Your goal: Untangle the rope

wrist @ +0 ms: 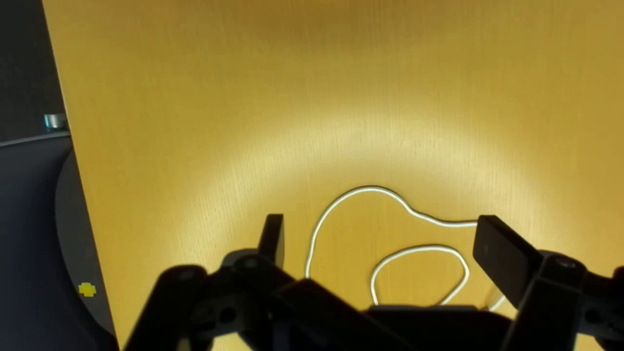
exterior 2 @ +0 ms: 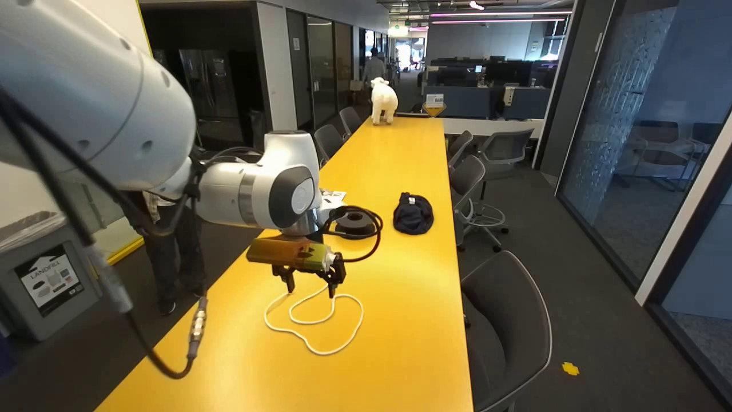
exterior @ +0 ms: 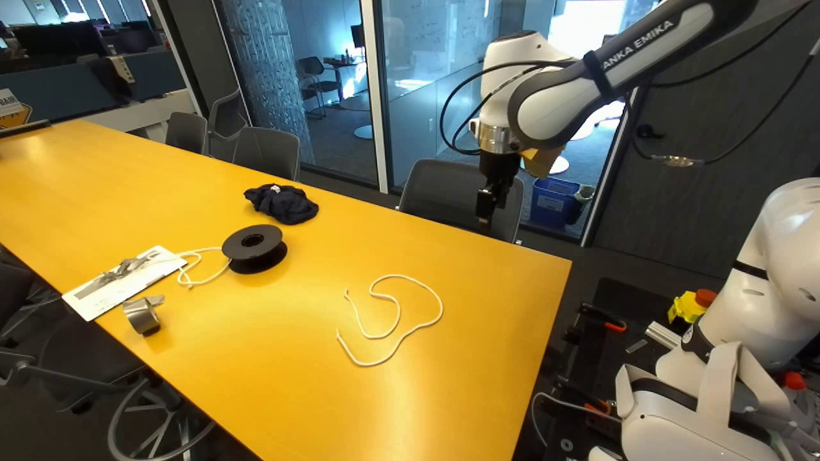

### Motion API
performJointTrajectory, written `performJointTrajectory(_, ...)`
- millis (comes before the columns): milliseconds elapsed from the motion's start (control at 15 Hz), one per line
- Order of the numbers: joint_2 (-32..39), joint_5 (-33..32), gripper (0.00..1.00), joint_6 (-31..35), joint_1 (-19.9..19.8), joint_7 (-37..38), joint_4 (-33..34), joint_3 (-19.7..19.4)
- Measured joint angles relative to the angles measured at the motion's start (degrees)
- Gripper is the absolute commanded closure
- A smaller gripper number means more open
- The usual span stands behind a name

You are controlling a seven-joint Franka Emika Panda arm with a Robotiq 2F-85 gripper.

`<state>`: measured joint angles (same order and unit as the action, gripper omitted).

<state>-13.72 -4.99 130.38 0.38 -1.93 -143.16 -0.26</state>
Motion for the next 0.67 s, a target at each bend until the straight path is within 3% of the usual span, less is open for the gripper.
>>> performJointTrajectory(333, -13.3, 9.0, 0.00, 0.2, 0.0, -0.9, -7.5, -2.8)
performJointTrajectory(667, -17.2, 8.6, 0.00, -9.4, -0.4, -0.5, -8.3, -3.5)
